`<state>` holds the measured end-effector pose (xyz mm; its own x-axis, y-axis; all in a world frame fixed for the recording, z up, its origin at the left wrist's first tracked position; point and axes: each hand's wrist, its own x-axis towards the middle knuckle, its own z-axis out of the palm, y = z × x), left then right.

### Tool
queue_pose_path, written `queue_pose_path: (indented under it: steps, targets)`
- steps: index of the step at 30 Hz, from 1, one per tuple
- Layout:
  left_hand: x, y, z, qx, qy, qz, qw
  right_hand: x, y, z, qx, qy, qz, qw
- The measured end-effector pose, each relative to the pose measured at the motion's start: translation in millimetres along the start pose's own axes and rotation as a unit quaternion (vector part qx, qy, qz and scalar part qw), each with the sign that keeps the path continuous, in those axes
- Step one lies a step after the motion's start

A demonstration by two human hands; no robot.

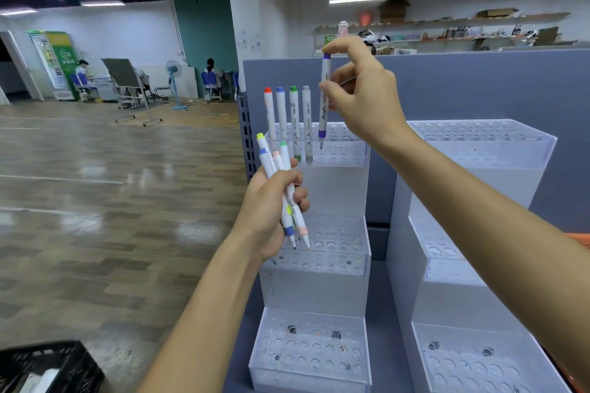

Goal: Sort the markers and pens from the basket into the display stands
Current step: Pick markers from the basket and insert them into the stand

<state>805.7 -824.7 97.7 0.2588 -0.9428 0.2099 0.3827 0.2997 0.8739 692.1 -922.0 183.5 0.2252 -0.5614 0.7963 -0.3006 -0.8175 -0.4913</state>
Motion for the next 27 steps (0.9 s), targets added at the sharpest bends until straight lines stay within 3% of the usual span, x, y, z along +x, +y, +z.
queue_pose_path:
  steps: [6,11,17,19,22,25,27]
  targets:
    - [-1,-3,-1,0.016,-0.039,0.011,0.999,2,2,0,-0.027,0.005,-0.003,1.0]
    - [0,-4,2,0.009,-0.034,0.014,0.999,-13,14,8,-0.058,-0.067,0.018,0.996]
    - [0,-3,2,0.014,-0.013,0.022,1.0,-19,13,9,-0.067,-0.062,0.028,0.995]
    - [-1,-3,4,0.019,-0.01,0.028,0.999,-29,10,9,-0.072,-0.024,0.016,0.997]
    - [-1,-2,6,0.032,-0.023,0.038,0.999,-56,1,8,-0.024,0.039,-0.021,0.999]
    - [0,-2,11,0.043,-0.042,0.05,0.997,-73,-6,7,0.06,-0.051,0.051,0.996]
    - [0,-2,13,0.046,-0.05,0.048,0.997,-75,-5,5,0.102,-0.07,0.084,0.989]
